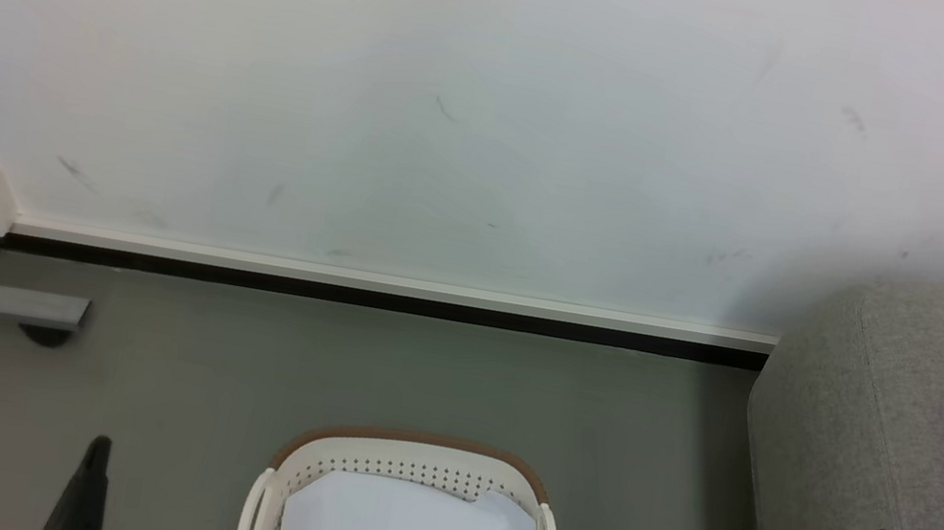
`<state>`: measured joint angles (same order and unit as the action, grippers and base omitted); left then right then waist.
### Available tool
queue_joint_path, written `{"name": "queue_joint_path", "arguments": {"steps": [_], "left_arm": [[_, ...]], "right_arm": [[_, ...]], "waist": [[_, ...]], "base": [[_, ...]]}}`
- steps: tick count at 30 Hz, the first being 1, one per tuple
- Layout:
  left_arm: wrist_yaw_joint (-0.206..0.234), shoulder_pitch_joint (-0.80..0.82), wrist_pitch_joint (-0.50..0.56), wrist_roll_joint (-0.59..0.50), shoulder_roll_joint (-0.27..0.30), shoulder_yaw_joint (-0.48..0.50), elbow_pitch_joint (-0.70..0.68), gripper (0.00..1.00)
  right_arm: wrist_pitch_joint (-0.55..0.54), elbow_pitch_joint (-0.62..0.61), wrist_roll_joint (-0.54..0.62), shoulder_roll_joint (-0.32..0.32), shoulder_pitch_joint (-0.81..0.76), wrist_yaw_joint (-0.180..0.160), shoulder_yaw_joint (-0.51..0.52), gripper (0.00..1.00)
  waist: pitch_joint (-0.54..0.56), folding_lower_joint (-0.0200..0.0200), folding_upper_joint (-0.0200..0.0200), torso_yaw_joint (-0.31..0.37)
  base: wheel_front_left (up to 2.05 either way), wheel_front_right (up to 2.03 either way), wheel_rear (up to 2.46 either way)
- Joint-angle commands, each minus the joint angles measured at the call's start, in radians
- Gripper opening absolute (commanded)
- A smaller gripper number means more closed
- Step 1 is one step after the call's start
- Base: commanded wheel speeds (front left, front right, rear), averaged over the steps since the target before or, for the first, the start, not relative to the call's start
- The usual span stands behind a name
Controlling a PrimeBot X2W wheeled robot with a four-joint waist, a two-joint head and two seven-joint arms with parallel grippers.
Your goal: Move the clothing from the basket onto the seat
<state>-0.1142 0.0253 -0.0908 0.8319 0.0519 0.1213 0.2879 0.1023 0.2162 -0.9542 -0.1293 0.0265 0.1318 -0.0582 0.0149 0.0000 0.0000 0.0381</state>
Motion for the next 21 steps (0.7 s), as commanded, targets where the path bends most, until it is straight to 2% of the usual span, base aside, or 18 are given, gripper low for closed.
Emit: {"name": "queue_joint_path", "arguments": {"steps": [1,21], "left_arm": [[-0.005,0.025,0.008,0.038,0.007,0.001,-0.015,0.00],[-0.009,0.045,0.070,0.268,0.005,-0.001,-0.026,0.00]], "right_arm": [[-0.007,-0.009,-0.036,-0.003,0.030,-0.001,0.012,0.00],[-0.068,0.002,-0.235,0.018,0.047,-0.001,0.057,0.00]], "waist": [[0.000,0.0000,0.0000,-0.001],[-0.005,0.0000,0.0000,-0.010]], "base": [[0.00,0.00,0.00],[0.00,0.00,0.00]]}}
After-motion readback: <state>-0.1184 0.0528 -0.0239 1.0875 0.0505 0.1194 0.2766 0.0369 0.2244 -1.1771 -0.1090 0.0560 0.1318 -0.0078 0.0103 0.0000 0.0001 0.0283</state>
